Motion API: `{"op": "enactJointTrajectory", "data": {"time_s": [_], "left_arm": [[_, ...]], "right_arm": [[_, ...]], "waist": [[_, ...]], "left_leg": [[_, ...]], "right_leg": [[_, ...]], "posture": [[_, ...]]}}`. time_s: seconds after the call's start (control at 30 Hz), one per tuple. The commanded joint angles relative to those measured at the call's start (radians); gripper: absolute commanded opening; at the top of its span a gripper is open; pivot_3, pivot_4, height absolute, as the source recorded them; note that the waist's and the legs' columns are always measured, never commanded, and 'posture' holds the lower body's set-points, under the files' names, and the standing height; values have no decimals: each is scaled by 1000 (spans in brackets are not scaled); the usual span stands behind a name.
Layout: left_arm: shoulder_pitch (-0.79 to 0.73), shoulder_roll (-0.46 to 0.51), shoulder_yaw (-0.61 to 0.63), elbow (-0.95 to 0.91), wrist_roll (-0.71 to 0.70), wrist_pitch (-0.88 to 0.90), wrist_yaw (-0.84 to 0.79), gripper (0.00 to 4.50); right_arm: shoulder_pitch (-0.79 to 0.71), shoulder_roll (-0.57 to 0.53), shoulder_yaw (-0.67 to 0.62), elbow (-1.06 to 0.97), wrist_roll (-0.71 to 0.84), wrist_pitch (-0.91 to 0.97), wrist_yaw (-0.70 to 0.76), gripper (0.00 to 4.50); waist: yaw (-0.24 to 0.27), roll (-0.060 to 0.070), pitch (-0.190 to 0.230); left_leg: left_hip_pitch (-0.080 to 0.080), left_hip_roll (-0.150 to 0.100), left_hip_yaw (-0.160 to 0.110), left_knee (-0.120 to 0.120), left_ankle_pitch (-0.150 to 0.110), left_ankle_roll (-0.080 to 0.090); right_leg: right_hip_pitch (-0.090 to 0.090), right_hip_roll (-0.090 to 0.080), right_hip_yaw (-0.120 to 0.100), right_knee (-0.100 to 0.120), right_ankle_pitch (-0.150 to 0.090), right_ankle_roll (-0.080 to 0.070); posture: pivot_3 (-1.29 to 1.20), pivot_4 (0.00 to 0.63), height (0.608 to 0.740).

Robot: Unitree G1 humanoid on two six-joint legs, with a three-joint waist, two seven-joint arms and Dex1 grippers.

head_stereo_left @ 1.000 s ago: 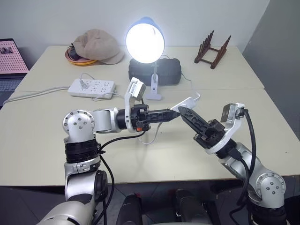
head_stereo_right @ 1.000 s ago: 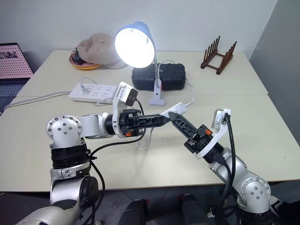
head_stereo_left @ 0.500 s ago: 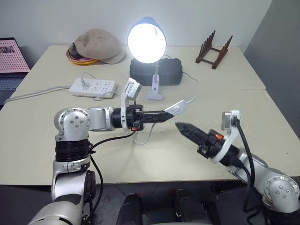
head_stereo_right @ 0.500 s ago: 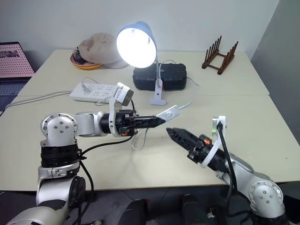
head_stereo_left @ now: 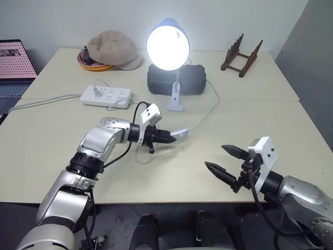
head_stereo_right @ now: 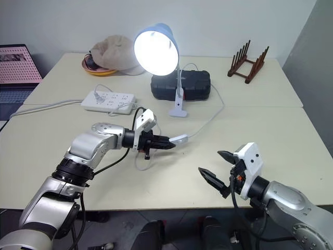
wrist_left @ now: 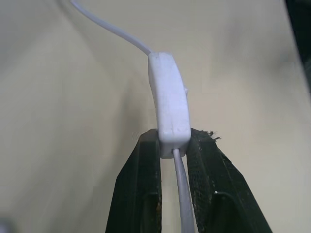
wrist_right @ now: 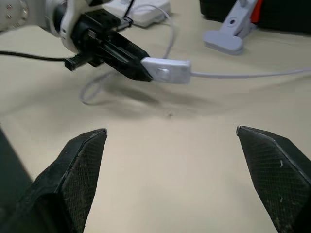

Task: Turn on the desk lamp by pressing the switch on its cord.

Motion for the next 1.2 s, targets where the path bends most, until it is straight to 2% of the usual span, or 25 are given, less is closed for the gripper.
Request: {"op": "enactJointTrajectory", "data": {"time_s": [0.03, 0.1, 0.13, 0.23, 0.4, 0.6, 0.77, 0.9, 1.0, 1.2], "left_arm": [[-34, -40, -20, 86, 96, -183, -29, 406], [-36, -56, -21, 118, 123, -231, -45, 406], [-37, -63, -20, 129, 129, -243, -57, 756], [-40, -79, -6, 144, 132, -251, -86, 1350], [-32, -42, 27, 115, 129, -244, -141, 2378], [11, 47, 76, -5, 85, -164, -221, 3563], [34, 227, 174, -166, -4, -13, -318, 4480], [84, 349, 222, -216, -1, 1, -333, 4480], [130, 404, 268, -239, -10, 15, -329, 4480], [190, 390, 329, -281, -24, 37, -234, 4480]], "right_arm": [[38, 41, 47, -19, -124, -68, 17, 4490], [41, 66, 56, -4, -154, -83, 26, 4490], [38, 76, 60, 6, -167, -90, 29, 4498], [34, 97, 64, 24, -198, -99, 51, 4500], [47, 109, 48, 48, -227, -116, 105, 4500], [56, 98, 24, 61, -231, -116, 183, 4500], [34, 37, -40, 88, -192, -104, 306, 4500], [30, -41, -107, 109, -118, -73, 426, 4500], [20, -86, -157, 139, -83, -57, 493, 4500], [-44, -114, -164, 236, -104, -61, 561, 4500]], "waist": [[0, 0, 0], [-1, 0, 0], [-3, 0, 0], [-3, 0, 0], [-3, 0, 0], [-3, 0, 0], [-7, 0, 0], [-4, 0, 0], [-3, 0, 0], [0, 0, 0]], "left_leg": [[0, 0, 0, 0, 0, 0], [-1, 0, 0, 0, 0, 0], [-2, 0, 0, 0, 0, 0], [-3, 0, 0, 0, 0, 0], [-2, 0, 0, 1, 0, 0], [-2, 0, 0, 0, 0, 0], [-2, 1, 0, 1, 0, 0], [1, 1, 0, 0, 0, 0], [4, 1, 0, 1, 0, 0], [4, 1, 0, 2, 0, 0]], "right_leg": [[0, 0, 0, -1, 0, 0], [0, 0, 0, -2, 0, 1], [0, 0, 0, -3, 1, 1], [0, 0, 0, -5, 3, 6], [1, 0, 0, -5, 4, 6], [1, 0, 0, -4, 4, 7], [1, 0, 0, -4, 4, 7], [2, 0, 0, -4, 3, 4], [6, 0, 0, -5, 2, 3], [7, -1, -1, -5, 3, 3]], "posture": [[0, 150, 740], [0, 150, 740], [0, 150, 740], [0, 150, 740], [0, 150, 740], [0, 150, 740], [0, 150, 740], [0, 150, 740], [0, 150, 740], [0, 150, 740]]}}
